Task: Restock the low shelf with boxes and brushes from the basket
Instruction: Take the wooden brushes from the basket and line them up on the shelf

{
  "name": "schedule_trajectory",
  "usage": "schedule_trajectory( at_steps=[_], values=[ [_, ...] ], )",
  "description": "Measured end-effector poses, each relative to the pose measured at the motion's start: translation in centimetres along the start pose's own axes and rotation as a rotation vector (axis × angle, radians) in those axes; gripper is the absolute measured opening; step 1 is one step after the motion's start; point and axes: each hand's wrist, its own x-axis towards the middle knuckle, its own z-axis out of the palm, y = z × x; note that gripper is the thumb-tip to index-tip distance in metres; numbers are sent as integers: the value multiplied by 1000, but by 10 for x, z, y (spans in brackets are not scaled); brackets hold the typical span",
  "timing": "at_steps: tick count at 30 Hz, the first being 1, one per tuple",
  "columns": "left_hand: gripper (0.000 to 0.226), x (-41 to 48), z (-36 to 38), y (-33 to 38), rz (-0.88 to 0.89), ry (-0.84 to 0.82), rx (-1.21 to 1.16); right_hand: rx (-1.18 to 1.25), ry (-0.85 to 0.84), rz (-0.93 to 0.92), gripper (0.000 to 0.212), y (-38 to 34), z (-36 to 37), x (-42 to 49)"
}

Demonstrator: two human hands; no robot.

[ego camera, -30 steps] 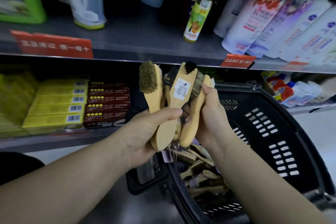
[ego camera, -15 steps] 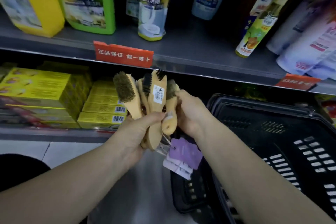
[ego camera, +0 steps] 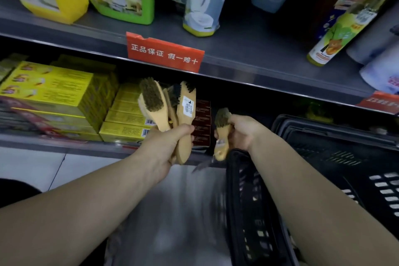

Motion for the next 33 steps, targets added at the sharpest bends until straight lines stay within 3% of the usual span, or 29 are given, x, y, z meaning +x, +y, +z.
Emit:
schedule_trajectory(
  at_steps=[5,10,14,18,23,27,30,33],
  values=[
    [35,4,0,-4,3,22,22,-39,22,69,32,18,-31,-11],
    [29,6,4,-11,-26,25,84,-62,95,150,34,33,-60,-23],
    [26,6,6,-11,-36,-3,129,-76,146,-13,10,16,-47,-14],
    [30,9,7,-6,-24,-4,108,16,207,-172,34,-6,-18,30],
    [30,18,3,-4,-3,30,53,117,343,-3,28,30,-5,84],
    [28,23,1,-5,-32,19,100,94,340,-41,24,62,-5,106],
    [17,24,0,-6,-13,5,139,223,258,-3,19,78,-7,114],
    [14,26,2,-8,-25,5,130,121,297,-51,11,87,-6,117]
  ],
)
